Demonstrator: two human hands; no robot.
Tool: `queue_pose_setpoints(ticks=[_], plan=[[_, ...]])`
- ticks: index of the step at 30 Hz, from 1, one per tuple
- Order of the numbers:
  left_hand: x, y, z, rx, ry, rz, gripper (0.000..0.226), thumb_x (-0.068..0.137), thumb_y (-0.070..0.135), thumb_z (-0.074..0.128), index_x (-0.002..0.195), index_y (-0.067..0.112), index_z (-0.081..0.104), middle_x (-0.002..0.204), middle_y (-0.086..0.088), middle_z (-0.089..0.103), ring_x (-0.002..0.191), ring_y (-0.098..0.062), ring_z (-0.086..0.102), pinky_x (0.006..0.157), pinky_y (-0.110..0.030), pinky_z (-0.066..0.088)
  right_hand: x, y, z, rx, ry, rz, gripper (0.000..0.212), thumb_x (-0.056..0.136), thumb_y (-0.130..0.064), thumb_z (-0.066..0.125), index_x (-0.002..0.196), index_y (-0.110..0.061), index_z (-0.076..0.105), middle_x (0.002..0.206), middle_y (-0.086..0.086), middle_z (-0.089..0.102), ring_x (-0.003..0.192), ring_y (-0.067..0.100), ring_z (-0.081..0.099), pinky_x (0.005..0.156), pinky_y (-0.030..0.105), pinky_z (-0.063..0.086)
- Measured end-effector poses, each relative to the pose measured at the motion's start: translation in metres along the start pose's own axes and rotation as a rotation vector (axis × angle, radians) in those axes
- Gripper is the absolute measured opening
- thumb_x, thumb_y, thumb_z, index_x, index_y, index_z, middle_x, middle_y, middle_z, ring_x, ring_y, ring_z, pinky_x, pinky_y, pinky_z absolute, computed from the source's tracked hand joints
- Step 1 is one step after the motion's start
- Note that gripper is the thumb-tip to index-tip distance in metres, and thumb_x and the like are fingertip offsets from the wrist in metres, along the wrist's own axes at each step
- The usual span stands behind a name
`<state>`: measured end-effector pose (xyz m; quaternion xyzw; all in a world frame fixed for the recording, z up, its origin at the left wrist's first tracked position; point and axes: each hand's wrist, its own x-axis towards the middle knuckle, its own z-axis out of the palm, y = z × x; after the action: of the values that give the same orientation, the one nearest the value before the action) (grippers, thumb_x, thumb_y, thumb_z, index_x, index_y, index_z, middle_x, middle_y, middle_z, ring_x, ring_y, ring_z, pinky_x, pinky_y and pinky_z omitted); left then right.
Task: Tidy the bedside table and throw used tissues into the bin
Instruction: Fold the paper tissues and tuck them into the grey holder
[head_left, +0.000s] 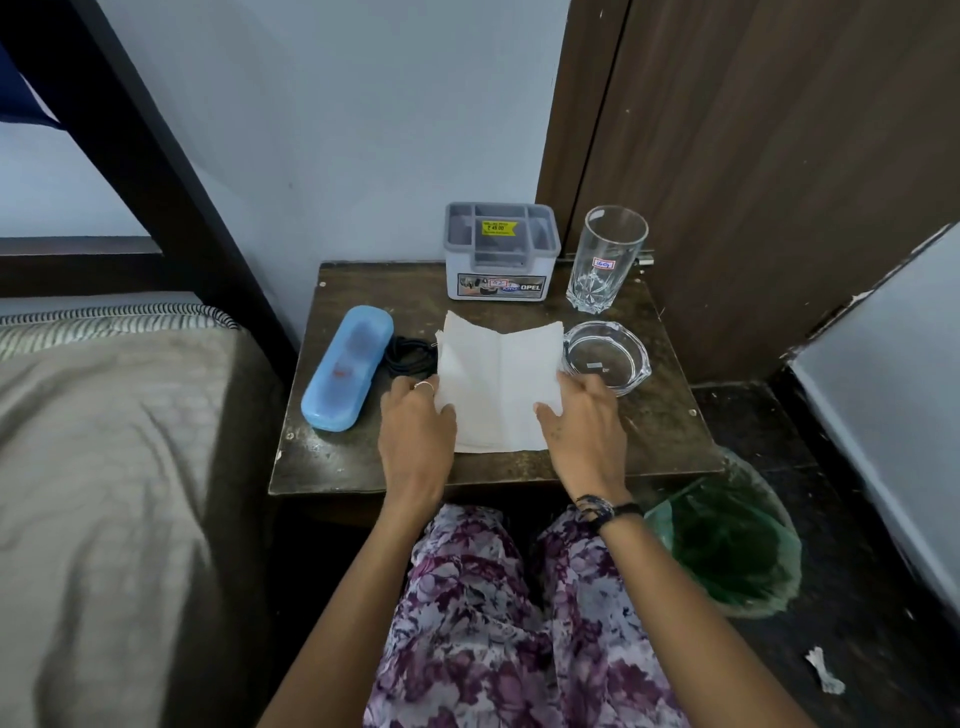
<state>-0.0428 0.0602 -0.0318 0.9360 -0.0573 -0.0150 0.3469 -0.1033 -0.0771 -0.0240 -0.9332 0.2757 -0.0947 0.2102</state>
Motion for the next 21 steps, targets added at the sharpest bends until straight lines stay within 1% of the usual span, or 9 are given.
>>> queue_pose_setpoints(ticks=[3,6,10,12,14,16,17,19,21], plan=[[-0.007,0.006,0.001,0.104,0.046,0.082,0.033,0.089,0.008,0.055,0.120,-0.001,0.057,0.120,-0.014,0.054,0.107,-0.031,0.045,0.083,-0.037,0.042,-0.002,-0.005,0.001,0.104,0.048,-0.010,0.034,0.089,-0.019,0.058,0.120,-0.007,0.053,0.119,0.010,0.056,0.111,0.027,0.052,0.086,0.034,0.047],[-0.011,0.010,0.004,0.162,0.089,0.178,0.038,0.082,0.000,0.061,0.119,-0.002,0.059,0.114,-0.018,0.060,0.100,-0.036,0.052,0.080,-0.041,0.046,-0.002,-0.006,0.000,0.229,0.021,0.057,0.020,0.089,-0.013,0.055,0.108,-0.009,0.051,0.105,0.010,0.063,0.092,0.026,0.058,0.068,0.028,0.038],[-0.018,0.020,0.009,0.188,0.106,0.260,0.039,0.080,0.005,0.064,0.119,-0.001,0.060,0.113,-0.018,0.065,0.101,-0.038,0.059,0.079,-0.043,0.050,-0.005,-0.005,-0.002,0.395,-0.047,0.058,0.040,0.089,-0.003,0.049,0.124,-0.016,0.036,0.099,-0.001,0.051,0.071,0.023,0.056,0.059,0.027,0.036],[-0.023,0.028,0.010,0.147,0.072,0.286,0.039,0.086,0.010,0.058,0.124,0.001,0.057,0.114,-0.016,0.065,0.105,-0.035,0.058,0.084,-0.042,0.048,-0.004,-0.004,-0.004,0.442,-0.072,0.046,0.042,0.090,-0.002,0.048,0.128,-0.019,0.041,0.090,0.001,0.050,0.065,0.018,0.055,0.053,0.020,0.037],[-0.027,0.036,0.011,0.103,0.025,0.291,0.039,0.092,0.016,0.052,0.129,0.005,0.053,0.117,-0.014,0.064,0.107,-0.033,0.056,0.087,-0.042,0.045,0.000,-0.004,-0.005,0.539,-0.086,0.081,0.026,0.092,-0.010,0.049,0.116,-0.016,0.059,0.099,0.005,0.064,0.082,0.015,0.060,0.067,0.012,0.038],[-0.030,0.042,0.013,0.041,-0.031,0.255,0.039,0.096,0.024,0.044,0.131,0.008,0.051,0.123,-0.011,0.061,0.111,-0.030,0.053,0.091,-0.041,0.044,0.003,-0.007,-0.007,0.693,-0.101,0.188,0.028,0.093,-0.028,0.051,0.100,-0.006,0.067,0.107,0.010,0.068,0.100,0.023,0.061,0.082,0.025,0.043],[-0.031,0.044,0.014,0.014,-0.062,0.238,0.039,0.097,0.028,0.041,0.130,0.010,0.052,0.126,-0.009,0.059,0.113,-0.028,0.052,0.094,-0.041,0.044,0.005,-0.008,-0.008,0.749,-0.113,0.250,0.041,0.091,-0.038,0.052,0.093,0.000,0.068,0.102,0.017,0.068,0.095,0.027,0.062,0.083,0.034,0.043],[-0.033,0.046,0.017,-0.072,-0.137,0.211,0.040,0.098,0.032,0.035,0.122,0.009,0.059,0.128,-0.006,0.058,0.114,-0.024,0.053,0.096,-0.041,0.044,0.009,-0.010,-0.010,0.786,-0.121,0.315,0.056,0.085,-0.051,0.056,0.067,0.001,0.061,0.071,0.021,0.061,0.063,0.022,0.054,0.066,0.035,0.040],[-0.034,0.048,0.017,-0.216,-0.211,0.146,0.039,0.098,0.032,0.034,0.100,0.008,0.065,0.123,-0.004,0.060,0.103,-0.020,0.057,0.089,-0.037,0.045,0.013,-0.011,-0.009,0.712,-0.133,0.309,0.054,0.083,-0.047,0.061,0.050,-0.012,0.036,0.049,0.004,0.034,0.050,0.014,0.032,0.053,0.030,0.026]])
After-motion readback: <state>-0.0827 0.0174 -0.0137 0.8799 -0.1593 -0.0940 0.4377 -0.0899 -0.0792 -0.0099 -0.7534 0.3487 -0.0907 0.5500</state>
